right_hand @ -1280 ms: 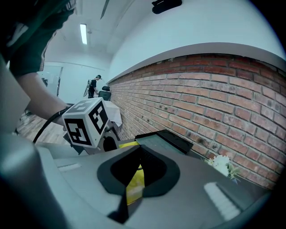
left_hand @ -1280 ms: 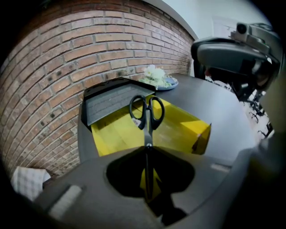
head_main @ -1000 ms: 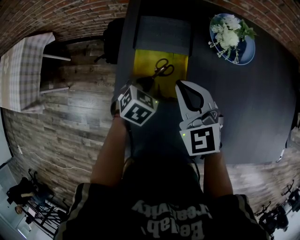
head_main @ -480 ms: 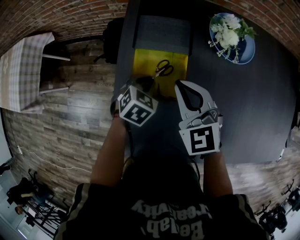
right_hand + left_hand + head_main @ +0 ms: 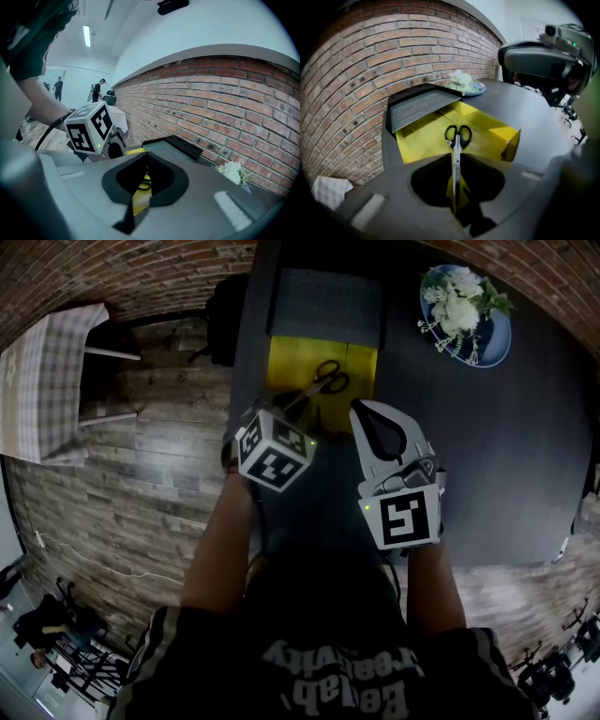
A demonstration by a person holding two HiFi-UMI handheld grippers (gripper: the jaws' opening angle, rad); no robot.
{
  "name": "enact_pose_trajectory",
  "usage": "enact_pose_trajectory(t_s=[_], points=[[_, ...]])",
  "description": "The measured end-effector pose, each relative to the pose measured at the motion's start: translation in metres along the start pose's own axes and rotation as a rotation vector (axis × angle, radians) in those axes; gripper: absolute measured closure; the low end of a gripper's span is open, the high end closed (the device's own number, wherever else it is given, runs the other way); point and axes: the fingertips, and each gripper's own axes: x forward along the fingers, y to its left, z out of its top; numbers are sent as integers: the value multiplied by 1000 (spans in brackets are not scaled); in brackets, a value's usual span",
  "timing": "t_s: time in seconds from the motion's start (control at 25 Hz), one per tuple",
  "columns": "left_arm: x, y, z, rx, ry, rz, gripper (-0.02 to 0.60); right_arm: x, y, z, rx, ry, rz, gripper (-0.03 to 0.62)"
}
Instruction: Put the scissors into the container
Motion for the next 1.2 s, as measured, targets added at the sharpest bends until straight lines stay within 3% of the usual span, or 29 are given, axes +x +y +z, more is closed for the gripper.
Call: enact_pose_trajectory(t_s=[0.92, 1.2], points=[[2, 3, -1, 19, 13, 34, 561, -3, -3, -8, 10, 14, 0, 588], [4, 3, -3, 42, 53, 45, 578, -4, -4, -12, 9, 21, 4, 588]])
